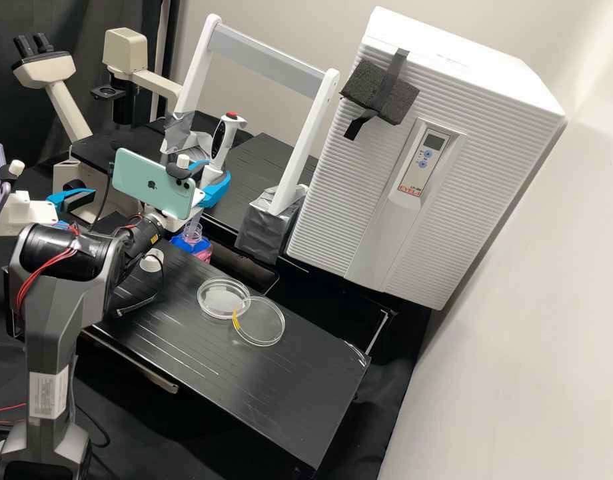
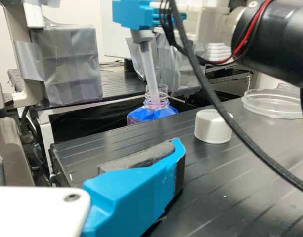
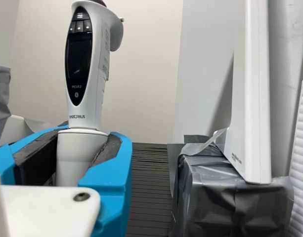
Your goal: Use the pipette
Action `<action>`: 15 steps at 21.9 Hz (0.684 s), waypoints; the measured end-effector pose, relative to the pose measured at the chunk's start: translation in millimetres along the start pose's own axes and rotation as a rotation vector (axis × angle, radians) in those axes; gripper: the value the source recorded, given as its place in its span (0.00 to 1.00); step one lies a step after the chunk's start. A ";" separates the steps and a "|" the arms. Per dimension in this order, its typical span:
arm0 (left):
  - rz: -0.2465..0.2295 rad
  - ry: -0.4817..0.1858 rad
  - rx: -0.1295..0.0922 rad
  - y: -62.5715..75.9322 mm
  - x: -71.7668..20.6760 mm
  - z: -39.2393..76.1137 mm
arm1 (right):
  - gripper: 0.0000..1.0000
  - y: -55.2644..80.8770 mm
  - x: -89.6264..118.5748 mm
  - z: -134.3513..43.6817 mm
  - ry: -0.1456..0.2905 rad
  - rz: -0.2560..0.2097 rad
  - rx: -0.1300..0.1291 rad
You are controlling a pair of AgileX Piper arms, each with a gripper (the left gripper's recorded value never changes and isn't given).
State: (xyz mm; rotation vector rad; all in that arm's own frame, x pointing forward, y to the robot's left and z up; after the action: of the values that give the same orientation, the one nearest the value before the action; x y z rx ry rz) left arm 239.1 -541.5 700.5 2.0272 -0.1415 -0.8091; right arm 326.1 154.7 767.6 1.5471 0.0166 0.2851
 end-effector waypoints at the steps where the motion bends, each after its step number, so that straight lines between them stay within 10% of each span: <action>1: 0.000 0.000 0.000 0.0 0.0 0.0 | 0.00 2.9 -0.9 -1.6 0.004 0.006 0.003; 15: -0.007 -0.008 -0.007 -4.4 -4.1 3.5 | 0.00 90.2 -19.1 -43.3 0.133 0.215 0.137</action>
State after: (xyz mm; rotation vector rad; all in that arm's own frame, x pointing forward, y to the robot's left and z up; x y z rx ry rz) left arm 232.9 -539.9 697.7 2.0189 -0.1358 -0.8209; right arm 284.0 193.3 851.9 1.6662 -0.0266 0.5673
